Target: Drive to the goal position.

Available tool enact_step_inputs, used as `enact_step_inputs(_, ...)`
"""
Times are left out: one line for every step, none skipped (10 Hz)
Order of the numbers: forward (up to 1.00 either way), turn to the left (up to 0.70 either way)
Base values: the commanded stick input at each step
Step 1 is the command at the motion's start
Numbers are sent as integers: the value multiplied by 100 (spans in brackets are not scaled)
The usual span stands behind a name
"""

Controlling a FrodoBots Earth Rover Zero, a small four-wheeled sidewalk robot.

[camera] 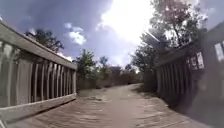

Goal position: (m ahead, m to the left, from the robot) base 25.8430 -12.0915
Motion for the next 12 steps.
enact_step_inputs(70,0)
enact_step_inputs(70,0)
enact_step_inputs(70,0)
enact_step_inputs(70,0)
enact_step_inputs(70,0)
enact_step_inputs(70,0)
enact_step_inputs(70,0)
enact_step_inputs(70,0)
enact_step_inputs(70,0)
enact_step_inputs(70,0)
enact_step_inputs(70,0)
enact_step_inputs(70,0)
